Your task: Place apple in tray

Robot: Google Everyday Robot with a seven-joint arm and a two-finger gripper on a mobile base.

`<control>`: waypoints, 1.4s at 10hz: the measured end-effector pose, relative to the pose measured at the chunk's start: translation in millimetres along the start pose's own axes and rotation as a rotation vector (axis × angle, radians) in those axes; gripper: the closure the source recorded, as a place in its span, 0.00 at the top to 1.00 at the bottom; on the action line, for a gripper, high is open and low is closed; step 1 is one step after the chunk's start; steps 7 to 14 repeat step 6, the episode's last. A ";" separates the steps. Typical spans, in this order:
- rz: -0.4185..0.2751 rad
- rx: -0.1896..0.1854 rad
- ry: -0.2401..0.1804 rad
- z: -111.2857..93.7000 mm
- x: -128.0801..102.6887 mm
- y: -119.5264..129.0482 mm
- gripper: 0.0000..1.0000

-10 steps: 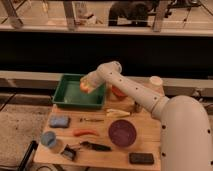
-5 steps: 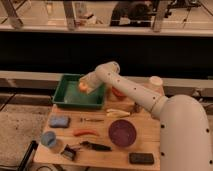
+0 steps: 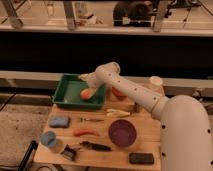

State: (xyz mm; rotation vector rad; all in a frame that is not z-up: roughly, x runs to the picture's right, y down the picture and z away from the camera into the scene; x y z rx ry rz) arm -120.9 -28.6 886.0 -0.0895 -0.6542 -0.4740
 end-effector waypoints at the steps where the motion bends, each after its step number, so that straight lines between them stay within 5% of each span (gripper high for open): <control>1: 0.007 0.006 0.001 -1.1 1.2 0.5 0.80; 6: 0.023 0.076 0.046 -33.0 4.1 -18.4 0.80; 14: 0.023 0.076 0.046 -33.0 4.1 -18.4 0.80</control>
